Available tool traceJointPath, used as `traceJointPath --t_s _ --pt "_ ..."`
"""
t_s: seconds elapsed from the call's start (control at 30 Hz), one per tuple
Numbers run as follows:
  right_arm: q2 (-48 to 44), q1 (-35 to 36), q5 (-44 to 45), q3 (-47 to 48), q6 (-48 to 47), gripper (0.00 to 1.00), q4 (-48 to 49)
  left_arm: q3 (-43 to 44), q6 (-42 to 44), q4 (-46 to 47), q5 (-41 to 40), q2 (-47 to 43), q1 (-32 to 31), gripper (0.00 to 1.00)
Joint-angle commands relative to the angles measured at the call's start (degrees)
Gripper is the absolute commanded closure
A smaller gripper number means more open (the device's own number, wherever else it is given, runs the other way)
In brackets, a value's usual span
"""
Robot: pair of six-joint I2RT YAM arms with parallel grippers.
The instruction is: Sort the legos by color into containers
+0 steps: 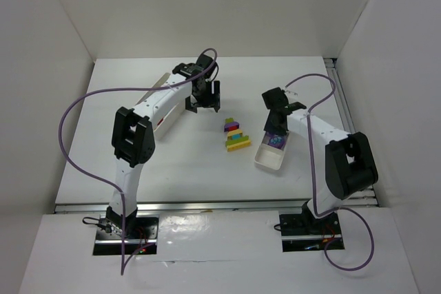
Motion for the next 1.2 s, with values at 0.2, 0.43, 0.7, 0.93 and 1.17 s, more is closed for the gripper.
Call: traceJointPath --t_s 0.2,0.43,0.7,0.93,1.17 --pt "-3.35 -0.36 -0.30 -1.36 -1.09 0.84 3.01 1.52 1.39 -0.16 0.53 0.42 -0.74 0.14" --pt "-3.97 -0.36 -4.16 -2.42 -2.76 0.91 1.95 2.05 1.39 -0.16 0.53 0.42 -0.74 0.14" --pt "-8.44 -0.36 -3.56 -0.58 -3.28 0.92 -2.09 2.58 1.39 -0.16 0.53 0.42 -0.74 0.14" --pt "-11.87 -0.36 3.82 5.22 -3.29 0.87 -3.68 6.00 1.92 -0.16 2.99 3.05 -3.37 0.14" --pt "-7.32 -0.89 4.01 10.15 -3.81 0.49 -2.45 11.71 -0.98 -0.69 2.99 9.90 -6.10 0.09"
